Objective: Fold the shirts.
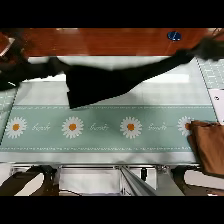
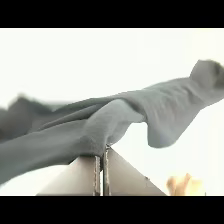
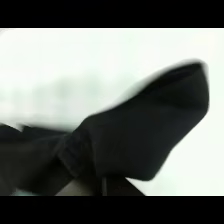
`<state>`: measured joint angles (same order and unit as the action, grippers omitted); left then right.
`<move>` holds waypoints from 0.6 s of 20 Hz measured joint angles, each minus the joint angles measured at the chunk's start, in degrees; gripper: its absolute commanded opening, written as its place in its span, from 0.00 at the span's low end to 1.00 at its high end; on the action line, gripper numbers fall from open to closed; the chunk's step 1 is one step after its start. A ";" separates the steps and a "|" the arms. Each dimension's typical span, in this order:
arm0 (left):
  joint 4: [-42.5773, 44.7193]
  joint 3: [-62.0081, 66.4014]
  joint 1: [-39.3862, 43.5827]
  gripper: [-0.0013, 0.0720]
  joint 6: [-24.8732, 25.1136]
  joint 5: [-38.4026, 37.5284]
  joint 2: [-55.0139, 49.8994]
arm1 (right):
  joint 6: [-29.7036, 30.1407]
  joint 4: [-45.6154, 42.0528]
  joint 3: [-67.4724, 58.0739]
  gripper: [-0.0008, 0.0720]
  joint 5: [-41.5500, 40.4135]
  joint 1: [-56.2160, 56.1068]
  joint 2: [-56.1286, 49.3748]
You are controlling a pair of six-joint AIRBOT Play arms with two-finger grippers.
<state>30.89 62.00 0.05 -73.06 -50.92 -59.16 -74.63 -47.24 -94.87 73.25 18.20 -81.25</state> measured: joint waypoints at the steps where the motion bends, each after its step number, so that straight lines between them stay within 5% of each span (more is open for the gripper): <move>1: -0.04 4.22 -1.38 0.05 0.02 -0.11 1.88 | -0.26 -0.15 -2.49 0.04 0.15 0.00 3.08; 12: 8.04 24.81 -13.25 0.05 0.11 -1.99 26.12 | -9.09 -24.11 -10.27 0.04 6.95 0.00 39.43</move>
<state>38.94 86.80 -13.19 -72.95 -52.90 -33.04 -83.72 -71.35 -105.14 80.20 18.20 -41.82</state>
